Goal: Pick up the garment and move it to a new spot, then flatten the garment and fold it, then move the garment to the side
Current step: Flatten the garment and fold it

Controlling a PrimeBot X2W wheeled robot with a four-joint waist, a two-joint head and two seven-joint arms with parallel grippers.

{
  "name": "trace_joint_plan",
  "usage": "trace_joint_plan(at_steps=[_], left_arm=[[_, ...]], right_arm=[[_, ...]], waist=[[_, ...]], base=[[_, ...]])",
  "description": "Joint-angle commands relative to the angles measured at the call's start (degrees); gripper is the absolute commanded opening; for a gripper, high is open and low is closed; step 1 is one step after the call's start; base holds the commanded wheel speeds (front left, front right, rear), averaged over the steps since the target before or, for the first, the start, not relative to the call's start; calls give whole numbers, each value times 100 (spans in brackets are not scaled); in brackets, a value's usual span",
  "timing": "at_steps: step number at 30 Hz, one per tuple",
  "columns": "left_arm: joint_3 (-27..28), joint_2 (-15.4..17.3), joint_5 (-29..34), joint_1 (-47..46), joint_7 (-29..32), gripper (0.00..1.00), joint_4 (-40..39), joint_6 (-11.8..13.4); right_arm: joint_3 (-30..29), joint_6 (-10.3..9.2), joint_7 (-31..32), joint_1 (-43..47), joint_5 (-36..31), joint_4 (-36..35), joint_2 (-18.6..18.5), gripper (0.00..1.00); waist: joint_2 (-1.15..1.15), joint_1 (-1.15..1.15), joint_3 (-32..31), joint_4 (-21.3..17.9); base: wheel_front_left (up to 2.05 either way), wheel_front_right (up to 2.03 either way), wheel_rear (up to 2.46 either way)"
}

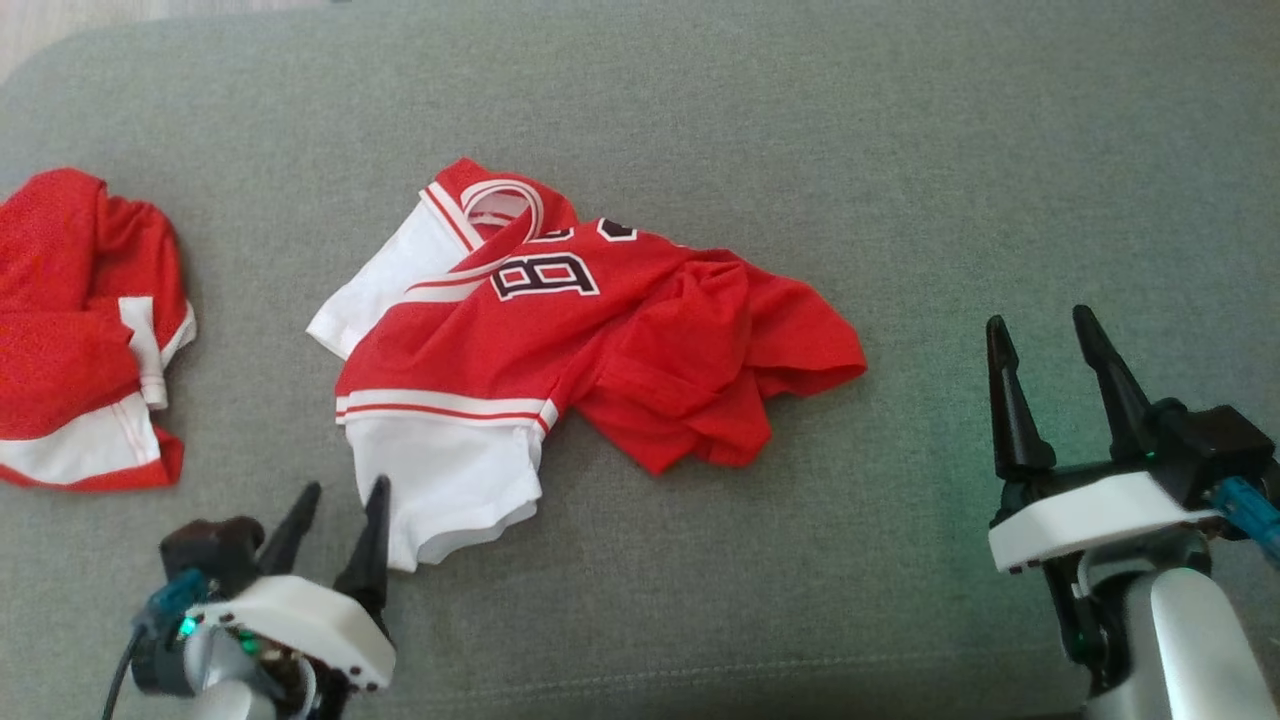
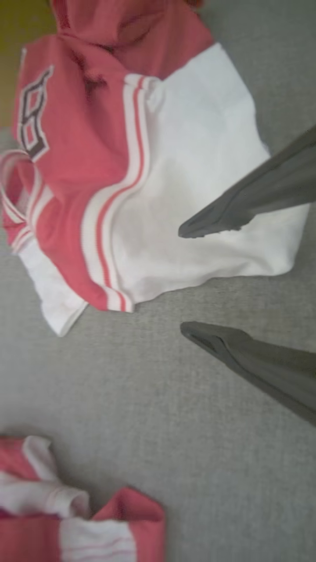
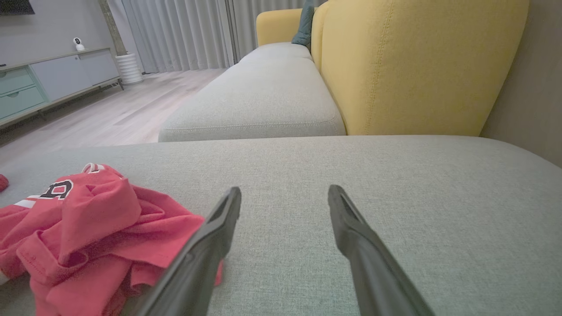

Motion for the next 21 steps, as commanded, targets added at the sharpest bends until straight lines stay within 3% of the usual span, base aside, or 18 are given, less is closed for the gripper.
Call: trace_joint_plan(at_steps=[1, 5, 10, 21], left_arm=[[259, 72, 127, -332, -264, 100, -167, 61], [388, 14, 423, -448, -768, 100, -369, 278], [515, 11, 838, -490, -904, 100, -849, 451], [498, 59, 1213, -274, -920, 100, -1255, 505]], right_arm=[[141, -5, -17, -194, -9, -215, -20, 100], [148, -5, 24, -161, -47, -255, -20, 100], [184, -5, 97, -83, -89, -321, -20, 100], [273, -5, 201, 84, -83, -438, -20, 100]], waist=[[0, 0, -36, 8], [0, 0, -143, 36], [0, 0, -304, 62], [0, 0, -461, 59]], base=[[0, 0, 0], [0, 0, 0], [0, 0, 0], [0, 0, 0]])
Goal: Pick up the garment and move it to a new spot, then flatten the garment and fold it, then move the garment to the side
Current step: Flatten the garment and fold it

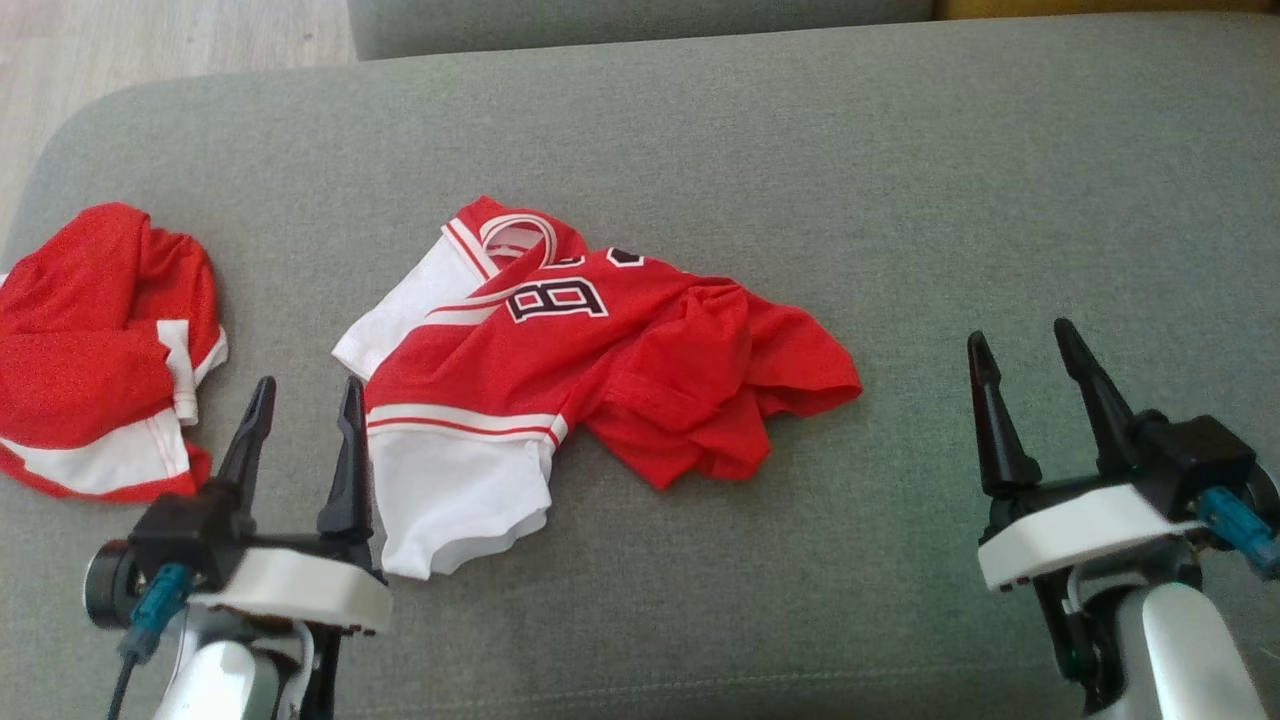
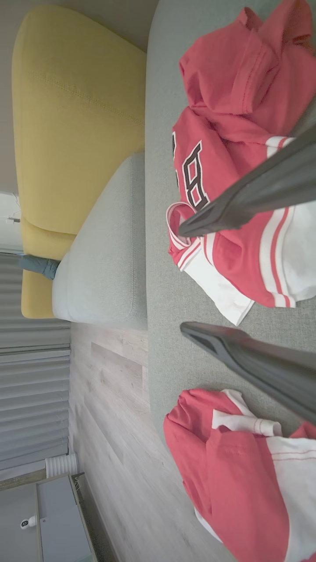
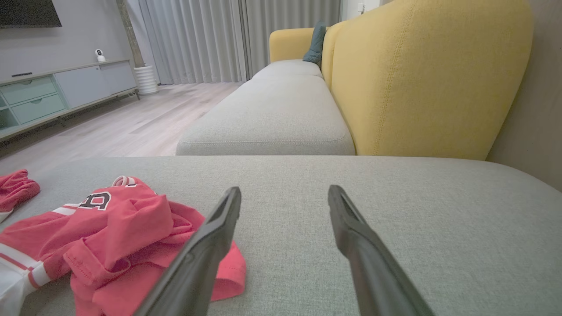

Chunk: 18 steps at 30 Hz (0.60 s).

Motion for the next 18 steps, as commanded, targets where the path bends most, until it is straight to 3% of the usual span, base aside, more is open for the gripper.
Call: trace_joint_plan(at_steps=[1, 11, 18], left_arm=[[246, 121, 60, -150, -69, 100, -208, 39], [174, 112, 128, -158, -70, 100, -248, -5], [110, 100, 168, -337, -71, 100, -242, -67]], right_arm=[[142, -5, 21, -43, -21, -238, -20, 100], [339, -5, 108, -59, -30, -254, -20, 100], [1585, -5, 482, -307, 7, -6, -54, 100]], waist=[[0, 0, -3, 2], [0, 0, 36, 50], [0, 0, 238, 178]], base=[[0, 0, 0], [0, 0, 0], [0, 0, 0]])
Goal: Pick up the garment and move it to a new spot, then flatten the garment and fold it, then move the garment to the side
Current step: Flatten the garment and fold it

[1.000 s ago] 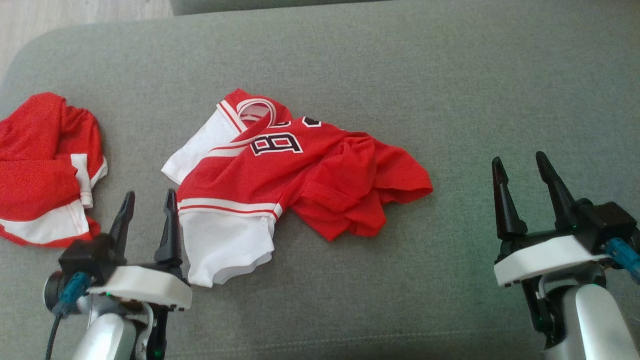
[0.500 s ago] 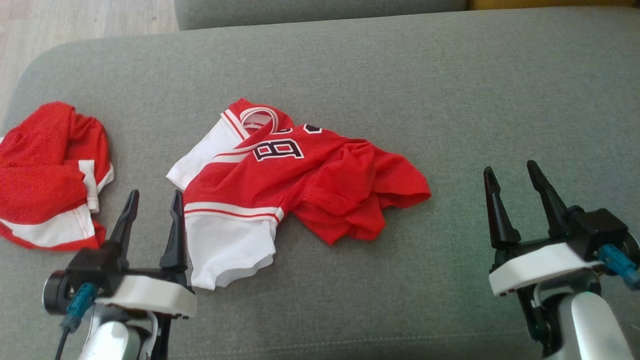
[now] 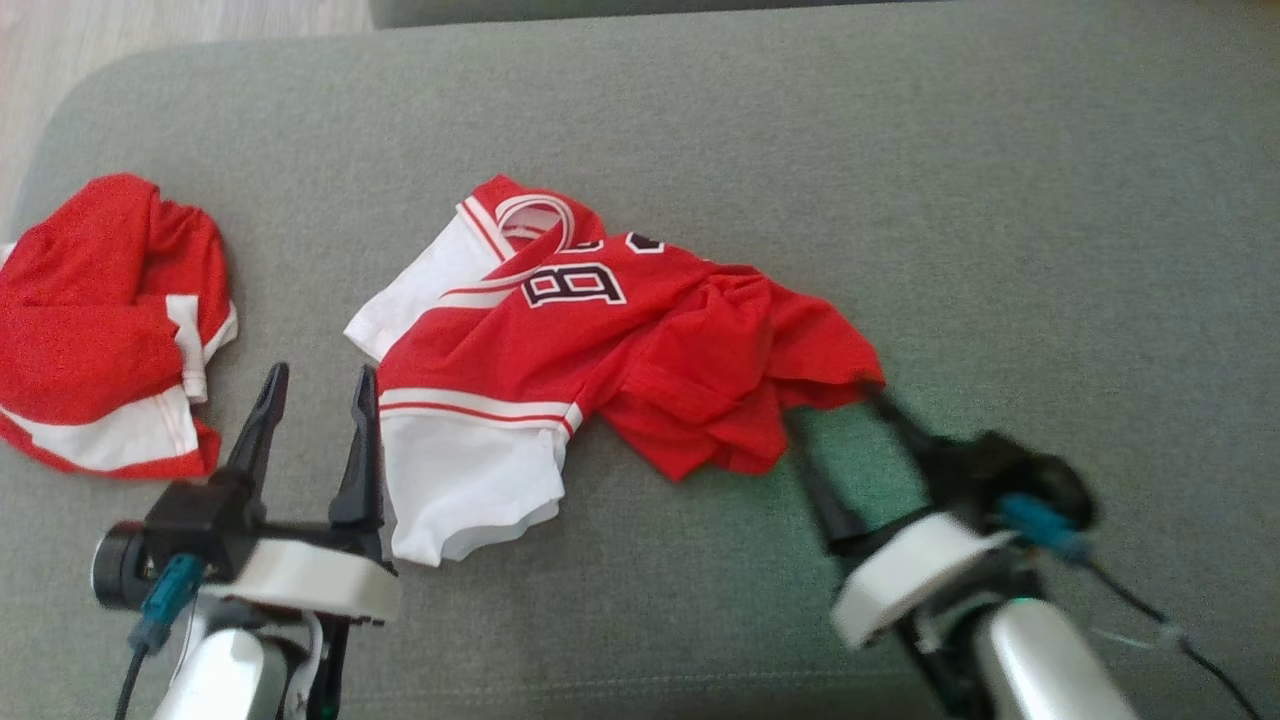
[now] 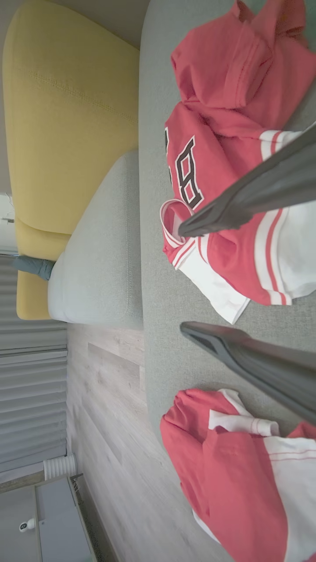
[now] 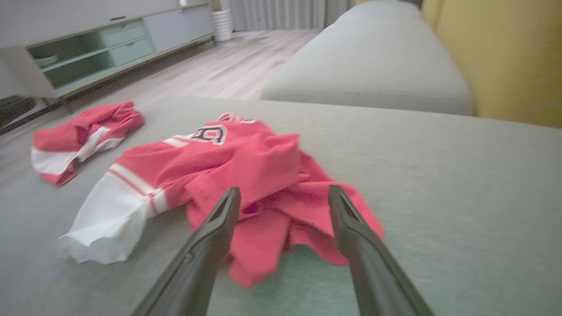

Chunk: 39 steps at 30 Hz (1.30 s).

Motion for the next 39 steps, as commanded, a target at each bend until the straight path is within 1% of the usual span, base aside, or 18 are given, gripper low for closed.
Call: trace_joint_plan(at_steps=[1, 3, 6, 11, 15, 16, 17, 18, 20, 23, 27, 34, 35, 36, 39], left_arm=[[169, 90, 72, -340, -71, 100, -178, -11], [146, 65, 83, -399, -71, 100, -170, -30], [120, 17, 94, -502, -71, 100, -143, -74], [113, -84, 125, -660, -71, 100, -107, -147], [111, -167, 167, -743, -71, 100, -58, -214], [115, -187, 178, -756, -71, 100, -46, -229], [121, -207, 188, -766, -71, 100, -36, -243], [130, -225, 199, -772, -71, 100, -30, -254], [143, -243, 211, -774, -71, 100, -26, -264], [189, -296, 242, -762, -71, 100, -17, -294], [254, -352, 290, -753, -71, 100, -16, -344], [346, -470, 383, -735, -71, 100, -20, -424], [359, -486, 394, -732, -71, 100, -19, -436], [387, -514, 416, -719, -71, 100, -17, -459], [423, -554, 448, -707, -71, 100, -17, -498]], right_arm=[[430, -5, 85, -336, 64, -112, -66, 100], [849, -5, 199, -492, 194, 11, -125, 100], [1289, -5, 322, -777, 363, 228, -210, 100], [1732, -5, 520, -1373, 481, 767, -336, 100], [1857, -5, 562, -1728, 558, 1218, -410, 100], [1889, -5, 584, -1784, 589, 1308, -431, 92], [1908, -5, 584, -1822, 633, 1368, -446, 48], [1916, -5, 572, -1853, 669, 1404, -465, 0], [1917, -5, 549, -1871, 702, 1421, -486, 0], [1799, -5, 354, -1876, 779, 1316, -544, 0], [1461, -5, 52, -1833, 723, 930, -683, 0], [489, -5, -60, -1591, 380, 226, -1069, 0], [350, -5, -31, -1536, 335, 171, -1112, 0], [73, -5, 15, -1413, 273, 68, -1185, 0], [-211, -5, 203, -1146, 198, 43, -1308, 0]], waist=[[0, 0, 79, 65], [0, 0, 144, 120], [0, 0, 243, 212], [0, 0, 415, 320], [0, 0, 472, 388], [0, 0, 479, 399], [0, 0, 484, 409], [0, 0, 486, 412], [0, 0, 484, 414], [0, 0, 476, 407], [0, 0, 479, 379], [0, 0, 452, 333], [0, 0, 445, 328], [0, 0, 433, 315], [0, 0, 436, 303]], base=[[0, 0, 0], [0, 0, 0], [0, 0, 0], [0, 0, 0], [0, 0, 0], [0, 0, 0], [0, 0, 0], [0, 0, 0], [0, 0, 0], [0, 0, 0], [0, 0, 0], [0, 0, 0], [0, 0, 0], [0, 0, 0], [0, 0, 0]])
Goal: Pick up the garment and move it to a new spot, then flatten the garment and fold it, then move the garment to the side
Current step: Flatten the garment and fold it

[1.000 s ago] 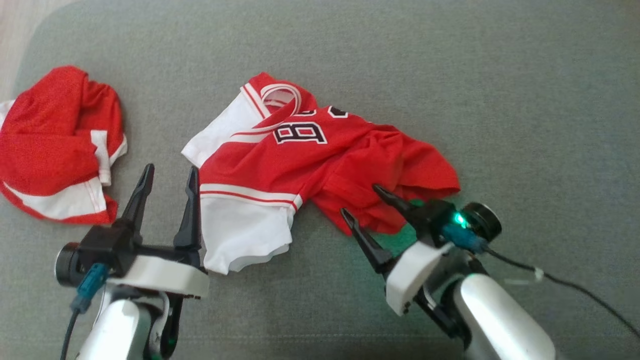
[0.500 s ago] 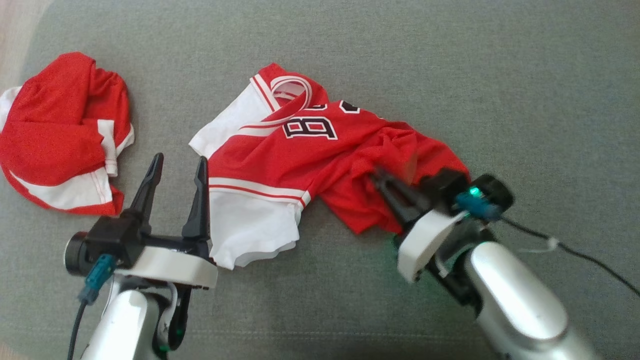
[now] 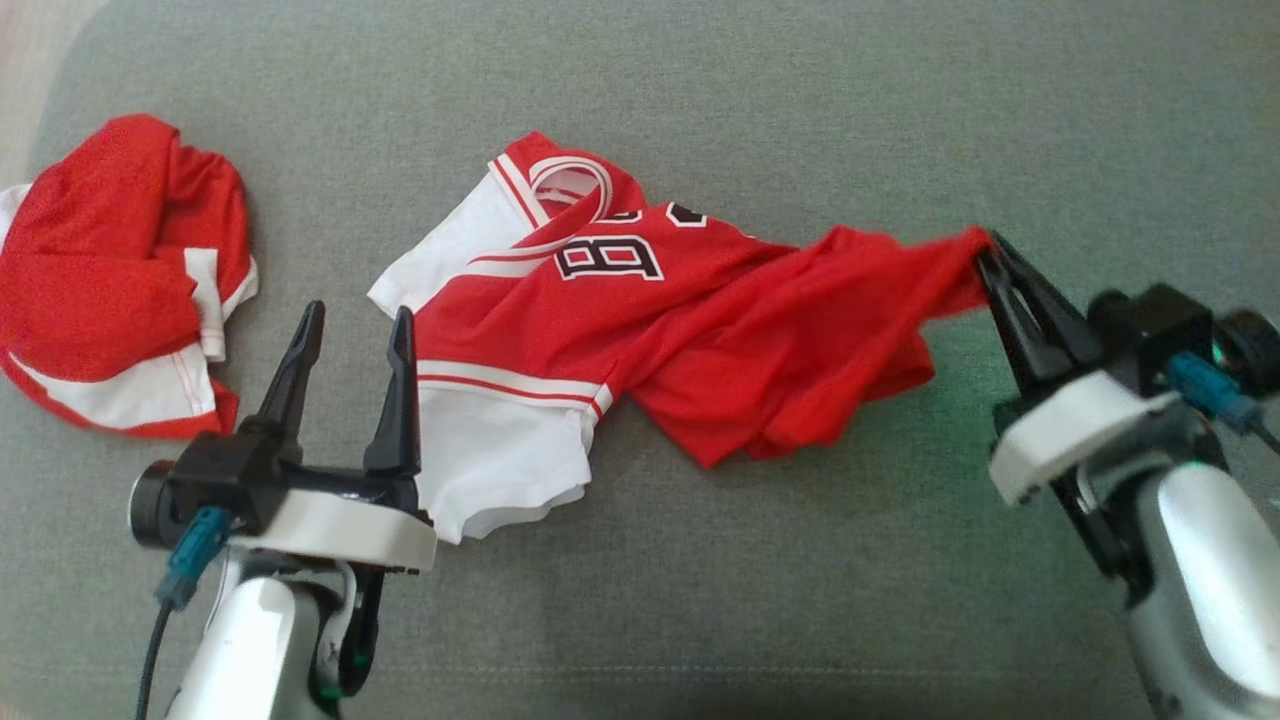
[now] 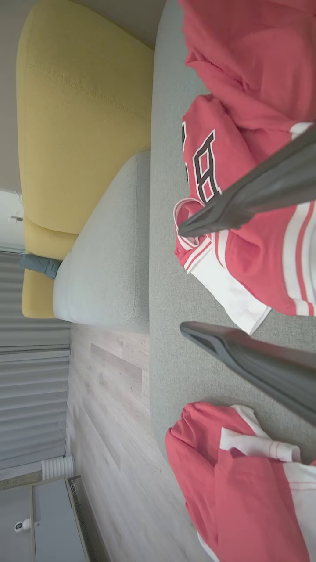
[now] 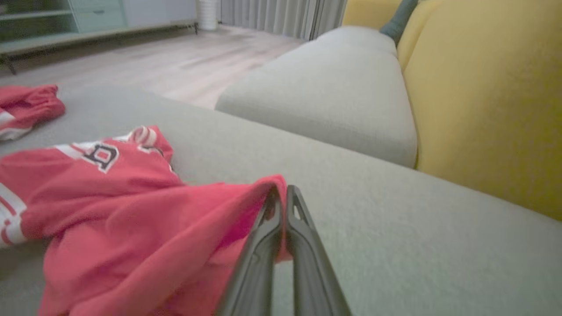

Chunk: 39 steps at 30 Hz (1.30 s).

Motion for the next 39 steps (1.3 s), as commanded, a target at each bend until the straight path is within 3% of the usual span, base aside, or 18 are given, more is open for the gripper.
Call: trace_joint_plan(at_steps=[1, 9, 10, 11, 15, 23, 31, 39], left_arm=[[233, 38, 65, -171, -70, 100, -173, -38], [324, -20, 130, -152, -70, 100, -110, -127], [337, -21, 135, -145, -70, 100, -102, -136], [352, -21, 140, -137, -70, 100, -93, -143], [396, -14, 163, -93, -70, 100, -51, -163], [502, 29, 173, 45, -70, 100, 18, -152], [559, 94, 168, 205, -70, 100, 53, -127], [480, 147, 179, 358, 2, 100, -3, -107]], right_arm=[[9, -5, 144, 204, -12, -157, -113, 0], [-200, -5, 860, 872, -156, 237, -160, 0], [-279, -5, 879, 905, -189, 234, -107, 39], [-370, -5, 893, 939, -215, 227, -41, 98], [-804, -5, 730, 1068, -259, 66, 252, 100], [-1294, -5, -165, 1229, 30, -790, 837, 100], [-1177, -5, -558, 1158, 59, -1243, 992, 100], [-929, -5, -576, 1388, 70, -1217, 1105, 100]], waist=[[0, 0, 4, -10], [0, 0, 16, -85], [0, 0, 16, -100], [0, 0, 10, -118], [0, 0, -25, -169], [0, 0, -173, -298], [0, 0, -385, -415], [0, 0, -554, -457]], base=[[0, 0, 0], [0, 0, 0], [0, 0, 0], [0, 0, 0], [0, 0, 0], [0, 0, 0], [0, 0, 0], [0, 0, 0]])
